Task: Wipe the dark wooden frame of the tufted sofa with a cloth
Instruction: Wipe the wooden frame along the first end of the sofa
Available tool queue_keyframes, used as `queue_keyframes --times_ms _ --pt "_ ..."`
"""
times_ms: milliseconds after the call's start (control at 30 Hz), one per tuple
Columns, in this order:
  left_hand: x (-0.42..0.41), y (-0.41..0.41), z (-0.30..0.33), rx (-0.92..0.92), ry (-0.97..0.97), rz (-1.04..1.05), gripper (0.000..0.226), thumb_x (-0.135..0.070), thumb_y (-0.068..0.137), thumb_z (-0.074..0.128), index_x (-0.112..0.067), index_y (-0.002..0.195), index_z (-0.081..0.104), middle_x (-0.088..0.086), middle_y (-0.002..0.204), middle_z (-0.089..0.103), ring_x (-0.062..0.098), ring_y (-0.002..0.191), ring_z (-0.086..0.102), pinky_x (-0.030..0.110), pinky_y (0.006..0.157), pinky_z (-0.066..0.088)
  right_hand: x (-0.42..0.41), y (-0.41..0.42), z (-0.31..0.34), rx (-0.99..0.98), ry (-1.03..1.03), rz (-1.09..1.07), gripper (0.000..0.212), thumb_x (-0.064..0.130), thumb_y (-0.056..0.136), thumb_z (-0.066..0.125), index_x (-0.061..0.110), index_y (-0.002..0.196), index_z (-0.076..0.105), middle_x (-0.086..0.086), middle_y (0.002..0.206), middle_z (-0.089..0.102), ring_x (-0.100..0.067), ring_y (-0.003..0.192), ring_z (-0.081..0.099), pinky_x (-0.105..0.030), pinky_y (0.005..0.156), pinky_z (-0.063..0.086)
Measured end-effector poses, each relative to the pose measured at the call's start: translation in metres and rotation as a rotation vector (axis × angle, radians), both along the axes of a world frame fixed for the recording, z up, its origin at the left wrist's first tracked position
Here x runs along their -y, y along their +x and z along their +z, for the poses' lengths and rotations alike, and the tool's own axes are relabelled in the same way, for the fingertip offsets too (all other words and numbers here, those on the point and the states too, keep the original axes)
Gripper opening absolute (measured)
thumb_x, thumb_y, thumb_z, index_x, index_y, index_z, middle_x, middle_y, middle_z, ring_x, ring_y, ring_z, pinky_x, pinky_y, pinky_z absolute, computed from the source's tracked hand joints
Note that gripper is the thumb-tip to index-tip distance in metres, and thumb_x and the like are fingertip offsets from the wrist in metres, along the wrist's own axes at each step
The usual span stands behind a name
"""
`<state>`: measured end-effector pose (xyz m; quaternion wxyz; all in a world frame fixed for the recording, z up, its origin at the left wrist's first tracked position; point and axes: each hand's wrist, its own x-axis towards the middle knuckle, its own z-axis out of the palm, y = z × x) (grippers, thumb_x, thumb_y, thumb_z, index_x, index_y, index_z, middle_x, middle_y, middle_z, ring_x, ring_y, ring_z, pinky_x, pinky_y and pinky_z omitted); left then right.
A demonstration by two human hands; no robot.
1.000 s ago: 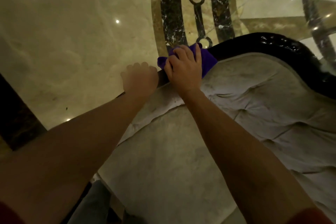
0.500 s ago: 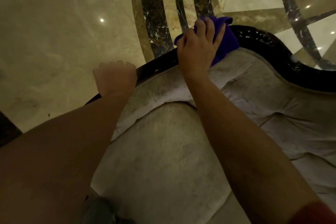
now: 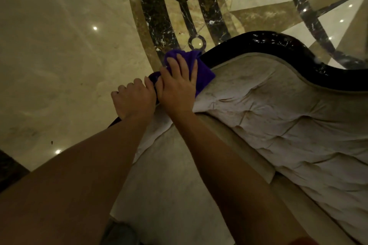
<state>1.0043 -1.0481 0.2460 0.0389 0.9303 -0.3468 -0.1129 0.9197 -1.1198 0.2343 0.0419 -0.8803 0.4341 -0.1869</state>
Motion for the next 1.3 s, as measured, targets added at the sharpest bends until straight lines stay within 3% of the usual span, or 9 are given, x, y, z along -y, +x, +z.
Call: queue_keyframes --times_ms 167,267,433,667,767,900,1067,1200,1300 --pt "0.002 0.001 0.001 -0.041 0.026 -0.009 0.06 -0.044 0.109 0.027 -0.003 0.102 0.07 0.02 0.092 0.074 0.041 0.091 0.065 0.047 0.084 0.042 0.031 -0.027 0.013 -0.194 -0.063 0.164 0.036 0.038 0.103 0.049 0.02 0.123 0.073 -0.007 0.144 0.062 -0.03 0.144 0.047 -0.059 0.126 0.015" --pt "0.002 -0.001 0.003 -0.062 0.017 -0.023 0.062 -0.046 0.109 0.029 0.0 0.102 0.069 0.021 0.091 0.074 0.041 0.089 0.065 0.046 0.082 0.042 0.064 -0.044 0.029 -0.31 -0.09 0.135 0.038 0.042 0.105 0.043 0.024 0.126 0.069 -0.006 0.149 0.057 -0.029 0.148 0.041 -0.059 0.126 0.014" --pt "-0.001 -0.002 0.001 -0.106 -0.029 0.002 0.063 -0.046 0.11 0.028 0.002 0.099 0.067 0.023 0.085 0.07 0.041 0.076 0.066 0.042 0.064 0.037 0.123 -0.087 0.072 -0.468 -0.129 0.066 0.041 0.045 0.105 0.039 0.028 0.136 0.058 -0.007 0.156 0.047 -0.032 0.152 0.032 -0.064 0.125 0.008" --pt "0.0 -0.007 0.004 -0.069 -0.014 -0.154 0.06 -0.046 0.11 0.025 -0.002 0.095 0.063 0.02 0.082 0.067 0.039 0.068 0.063 0.04 0.057 0.037 0.17 -0.112 0.1 -0.394 -0.06 -0.491 0.05 0.042 0.103 0.029 0.015 0.13 0.062 -0.014 0.146 0.053 -0.035 0.14 0.043 -0.059 0.126 0.014" --pt "-0.003 -0.002 -0.001 -0.099 -0.063 -0.267 0.058 -0.054 0.108 0.02 -0.011 0.098 0.058 0.013 0.083 0.066 0.034 0.067 0.062 0.041 0.058 0.046 0.162 -0.104 0.099 -0.297 -0.04 -0.526 0.045 0.039 0.104 0.033 0.021 0.131 0.063 -0.008 0.151 0.05 -0.029 0.146 0.038 -0.056 0.127 0.009" --pt "0.04 -0.017 -0.003 -0.165 -0.154 -0.231 0.066 -0.066 0.103 0.017 -0.015 0.106 0.058 0.012 0.092 0.066 0.032 0.074 0.061 0.04 0.066 0.045 0.159 -0.113 0.101 -0.272 -0.026 -0.474 0.048 0.043 0.105 0.036 0.033 0.149 0.051 -0.004 0.159 0.043 -0.027 0.151 0.031 -0.054 0.127 0.01" --pt "0.165 -0.074 0.016 -0.316 -0.296 -0.195 0.067 -0.053 0.109 0.014 -0.008 0.128 0.059 0.023 0.125 0.065 0.043 0.112 0.062 0.053 0.093 0.044 0.167 -0.141 0.102 -0.287 -0.042 -0.39 0.045 0.043 0.106 0.038 0.03 0.145 0.053 -0.004 0.157 0.045 -0.027 0.148 0.036 -0.054 0.124 0.02" --pt "0.181 -0.08 -0.001 -0.145 -0.412 -0.109 0.071 -0.052 0.107 0.012 -0.006 0.109 0.064 0.026 0.106 0.068 0.047 0.094 0.065 0.053 0.083 0.048 0.184 -0.193 0.101 -0.162 0.01 -0.657 0.039 0.039 0.104 0.043 0.022 0.132 0.064 -0.007 0.14 0.059 -0.031 0.131 0.052 -0.055 0.119 0.027" --pt "0.176 -0.083 0.002 -0.114 -0.451 -0.128 0.066 -0.05 0.108 0.014 -0.005 0.107 0.063 0.026 0.101 0.068 0.048 0.087 0.064 0.051 0.076 0.048 0.188 -0.237 0.108 -0.391 -0.038 -0.679 0.041 0.033 0.106 0.038 0.012 0.12 0.069 -0.014 0.125 0.067 -0.036 0.119 0.058 -0.056 0.12 0.026"
